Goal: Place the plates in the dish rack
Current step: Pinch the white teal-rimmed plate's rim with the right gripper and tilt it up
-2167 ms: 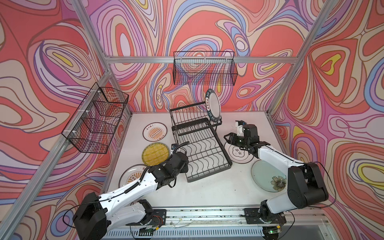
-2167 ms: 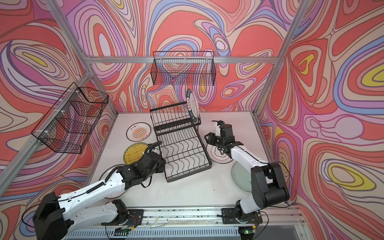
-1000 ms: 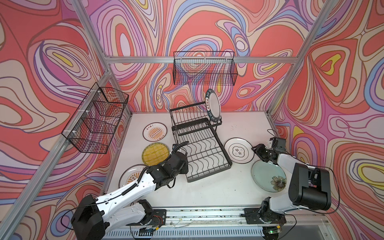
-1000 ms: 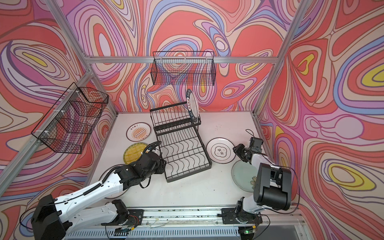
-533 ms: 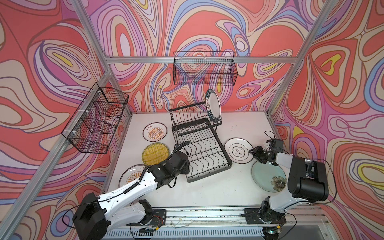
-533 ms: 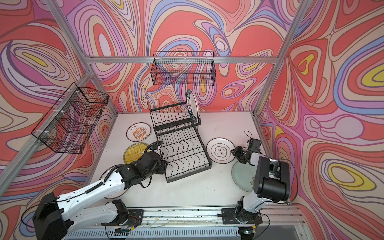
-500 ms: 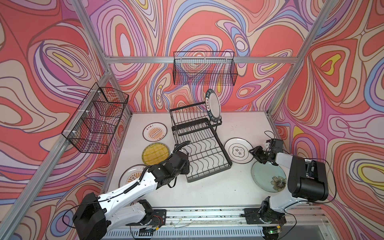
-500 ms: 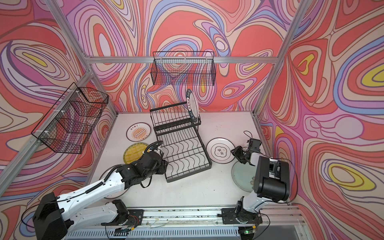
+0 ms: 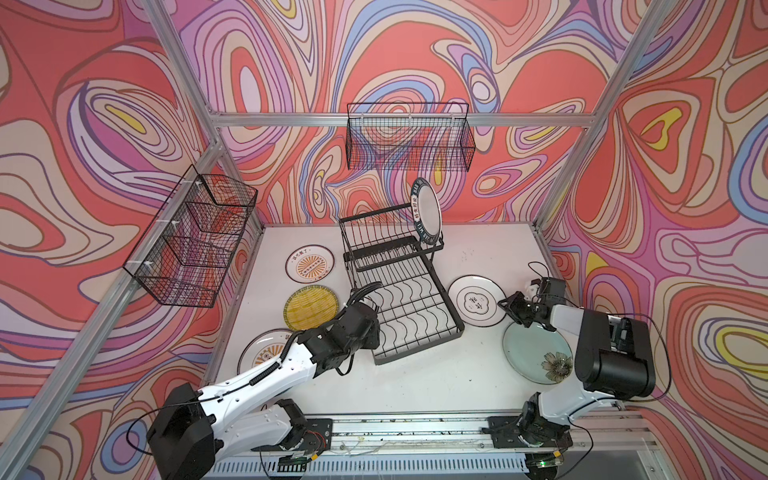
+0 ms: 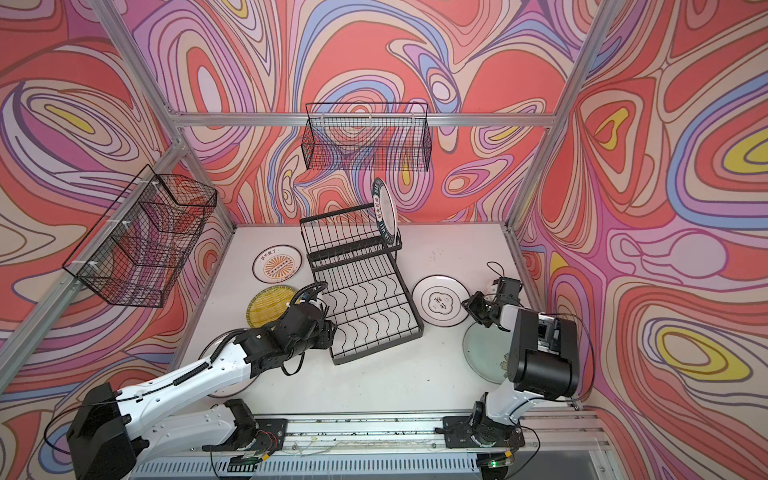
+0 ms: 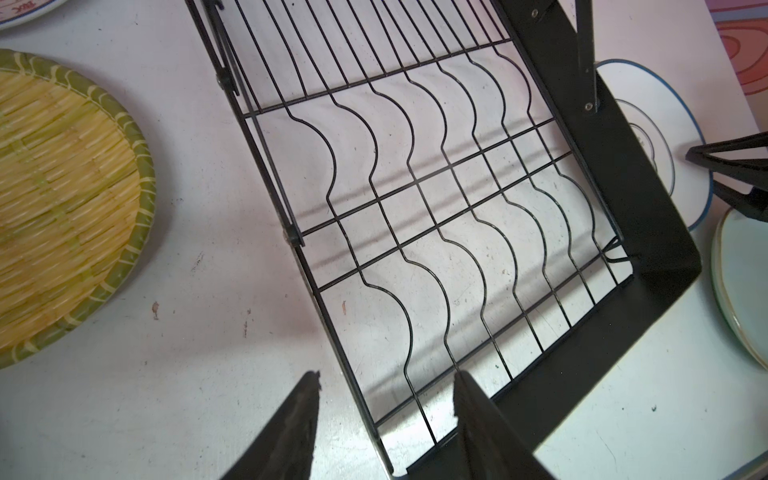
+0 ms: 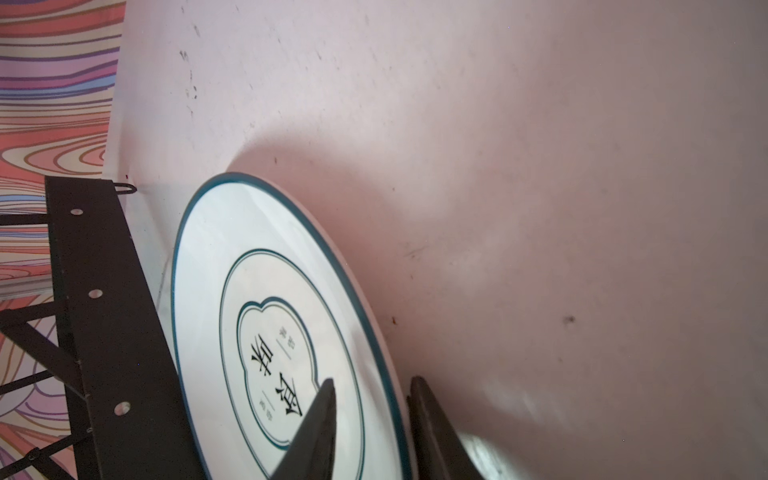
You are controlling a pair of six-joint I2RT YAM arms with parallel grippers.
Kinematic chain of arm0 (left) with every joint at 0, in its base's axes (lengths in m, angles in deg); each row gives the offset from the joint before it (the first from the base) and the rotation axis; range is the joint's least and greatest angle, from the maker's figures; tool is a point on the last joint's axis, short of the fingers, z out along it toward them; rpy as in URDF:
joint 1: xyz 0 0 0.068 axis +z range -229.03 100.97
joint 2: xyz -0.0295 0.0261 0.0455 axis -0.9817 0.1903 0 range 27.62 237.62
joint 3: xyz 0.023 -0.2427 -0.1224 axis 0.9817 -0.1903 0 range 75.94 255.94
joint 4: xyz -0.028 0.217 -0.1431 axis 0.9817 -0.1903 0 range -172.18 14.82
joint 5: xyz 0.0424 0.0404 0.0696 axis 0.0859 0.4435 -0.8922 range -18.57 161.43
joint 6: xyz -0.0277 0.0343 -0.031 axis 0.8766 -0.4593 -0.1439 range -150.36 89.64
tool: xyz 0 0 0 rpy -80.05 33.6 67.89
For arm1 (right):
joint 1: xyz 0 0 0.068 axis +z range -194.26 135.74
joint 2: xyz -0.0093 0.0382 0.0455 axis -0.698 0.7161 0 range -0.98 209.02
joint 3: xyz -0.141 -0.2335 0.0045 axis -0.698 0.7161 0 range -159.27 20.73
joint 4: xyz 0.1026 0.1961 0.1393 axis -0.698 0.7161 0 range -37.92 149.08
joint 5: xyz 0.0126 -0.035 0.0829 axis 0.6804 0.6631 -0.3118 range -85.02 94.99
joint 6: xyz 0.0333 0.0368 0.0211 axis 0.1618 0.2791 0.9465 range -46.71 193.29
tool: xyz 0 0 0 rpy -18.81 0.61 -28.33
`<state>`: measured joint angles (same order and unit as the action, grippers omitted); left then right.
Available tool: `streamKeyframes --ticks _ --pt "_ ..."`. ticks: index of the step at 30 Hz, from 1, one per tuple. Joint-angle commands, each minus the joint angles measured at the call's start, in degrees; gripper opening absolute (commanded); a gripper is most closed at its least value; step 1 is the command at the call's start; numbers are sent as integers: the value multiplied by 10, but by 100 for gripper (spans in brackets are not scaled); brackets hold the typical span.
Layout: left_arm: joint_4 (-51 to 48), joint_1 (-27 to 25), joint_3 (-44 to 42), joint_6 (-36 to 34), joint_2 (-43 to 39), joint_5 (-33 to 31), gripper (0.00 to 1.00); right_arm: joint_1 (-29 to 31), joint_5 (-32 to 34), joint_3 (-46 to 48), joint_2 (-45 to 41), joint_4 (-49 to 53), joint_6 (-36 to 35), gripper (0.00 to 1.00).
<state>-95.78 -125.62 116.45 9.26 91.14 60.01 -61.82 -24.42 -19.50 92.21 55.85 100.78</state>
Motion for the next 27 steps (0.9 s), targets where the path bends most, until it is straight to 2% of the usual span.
streamKeyframes --ticks 1,16,23,27 --pt "-5 -4 17 -3 3 4 55 -1 -9 -6 6 -11 -2 27" --pt "-6 -4 13 -2 0 6 55 -2 -8 -5 -9 -12 0 6" --pt "-4 -4 11 2 -4 8 55 -3 0 -3 -45 -2 2 0" --pt "-4 -4 13 1 -6 9 55 -5 -4 -3 -65 5 2 0"
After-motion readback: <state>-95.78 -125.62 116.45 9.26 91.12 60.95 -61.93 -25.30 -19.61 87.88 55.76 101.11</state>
